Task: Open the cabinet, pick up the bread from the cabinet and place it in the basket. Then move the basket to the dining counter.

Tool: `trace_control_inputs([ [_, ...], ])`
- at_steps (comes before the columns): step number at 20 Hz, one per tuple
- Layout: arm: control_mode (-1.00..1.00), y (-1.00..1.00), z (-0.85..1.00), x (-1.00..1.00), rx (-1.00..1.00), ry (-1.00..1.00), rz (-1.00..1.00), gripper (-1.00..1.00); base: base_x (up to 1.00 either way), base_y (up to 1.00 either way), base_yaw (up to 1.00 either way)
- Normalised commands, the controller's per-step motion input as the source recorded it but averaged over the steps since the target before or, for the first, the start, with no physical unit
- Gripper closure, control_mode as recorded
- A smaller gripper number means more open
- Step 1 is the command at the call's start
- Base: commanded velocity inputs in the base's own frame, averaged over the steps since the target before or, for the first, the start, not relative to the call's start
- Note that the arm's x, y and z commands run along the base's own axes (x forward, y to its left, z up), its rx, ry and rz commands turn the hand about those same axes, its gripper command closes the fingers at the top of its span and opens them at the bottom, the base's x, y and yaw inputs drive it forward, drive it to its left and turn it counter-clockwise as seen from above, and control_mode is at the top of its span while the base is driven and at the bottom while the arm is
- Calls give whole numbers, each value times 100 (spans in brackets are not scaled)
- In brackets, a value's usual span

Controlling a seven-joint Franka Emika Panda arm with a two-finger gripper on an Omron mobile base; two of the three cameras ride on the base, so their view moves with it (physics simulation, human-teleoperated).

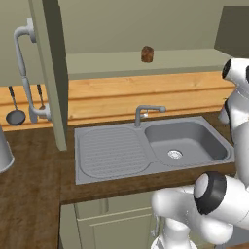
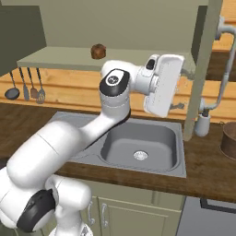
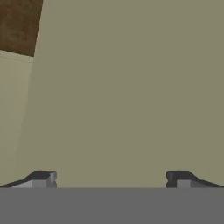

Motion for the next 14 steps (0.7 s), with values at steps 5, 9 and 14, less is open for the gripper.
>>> trace_control_inputs([
  [5,-100,-86,-1,0,8,0,0,-100,0,0,0],
  [9,-100,42,0,-1,3,0,0,-100,0,0,0],
  [14,-100,100,0,0,-5,0,0,-100,0,0,0],
])
